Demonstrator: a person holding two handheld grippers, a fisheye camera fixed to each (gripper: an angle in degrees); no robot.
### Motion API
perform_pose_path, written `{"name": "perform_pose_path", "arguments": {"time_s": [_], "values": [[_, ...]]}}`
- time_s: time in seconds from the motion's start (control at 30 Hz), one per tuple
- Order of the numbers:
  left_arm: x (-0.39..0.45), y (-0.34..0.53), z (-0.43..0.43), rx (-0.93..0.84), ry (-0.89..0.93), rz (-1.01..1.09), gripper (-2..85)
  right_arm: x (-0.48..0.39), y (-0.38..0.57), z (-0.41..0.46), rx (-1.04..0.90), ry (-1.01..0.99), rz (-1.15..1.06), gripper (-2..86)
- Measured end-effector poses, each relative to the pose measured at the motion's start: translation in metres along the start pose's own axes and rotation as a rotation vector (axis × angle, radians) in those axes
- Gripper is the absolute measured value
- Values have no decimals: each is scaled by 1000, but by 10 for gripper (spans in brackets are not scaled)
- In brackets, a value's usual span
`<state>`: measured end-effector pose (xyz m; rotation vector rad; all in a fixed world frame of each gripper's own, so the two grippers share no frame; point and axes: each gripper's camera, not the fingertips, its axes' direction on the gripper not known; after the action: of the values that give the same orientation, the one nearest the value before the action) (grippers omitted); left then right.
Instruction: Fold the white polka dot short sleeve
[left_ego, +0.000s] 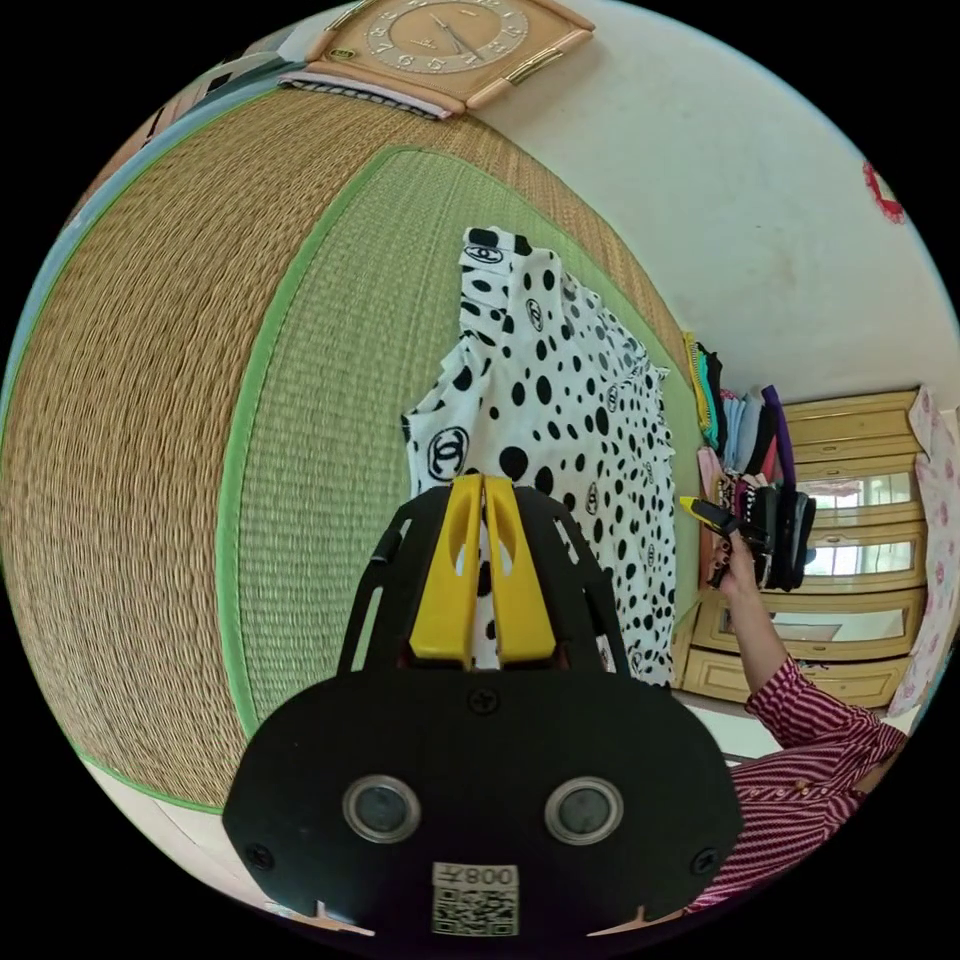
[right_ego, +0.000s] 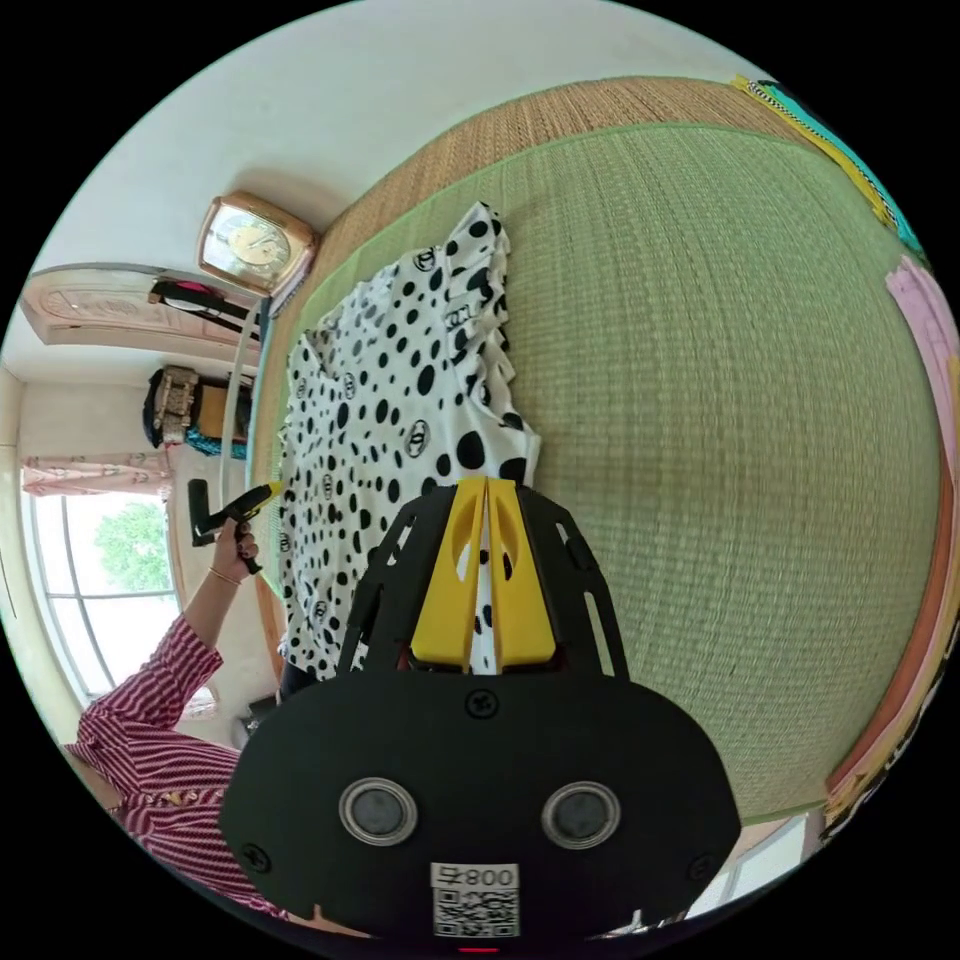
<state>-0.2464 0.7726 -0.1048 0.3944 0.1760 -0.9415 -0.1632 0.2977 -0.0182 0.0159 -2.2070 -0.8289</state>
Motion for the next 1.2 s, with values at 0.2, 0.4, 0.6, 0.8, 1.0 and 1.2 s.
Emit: {"name": "perform_pose_path", "arguments": {"time_s": [0.2, 0.4, 0.6, 0.8, 1.0, 1.2], "values": [[8, -12, -27, 58, 40, -6, 2, 31, 7, 16, 63, -102, 40, -1], [33, -20, -68, 119, 51, 11, 14, 40, 12, 20, 118, -132, 56, 1], [68, -67, -103, 172, 130, 83, 60, 34, -13, 11, 196, -175, 3, 13], [81, -136, -114, 203, 207, 15, 92, 20, -79, 24, 208, -207, -57, 52], [88, -179, -123, 204, 191, -59, 101, 22, -151, 41, 213, -213, -49, 81], [110, -195, -133, 180, 177, -6, 46, 25, -203, 66, 186, -205, -40, 80]]}}
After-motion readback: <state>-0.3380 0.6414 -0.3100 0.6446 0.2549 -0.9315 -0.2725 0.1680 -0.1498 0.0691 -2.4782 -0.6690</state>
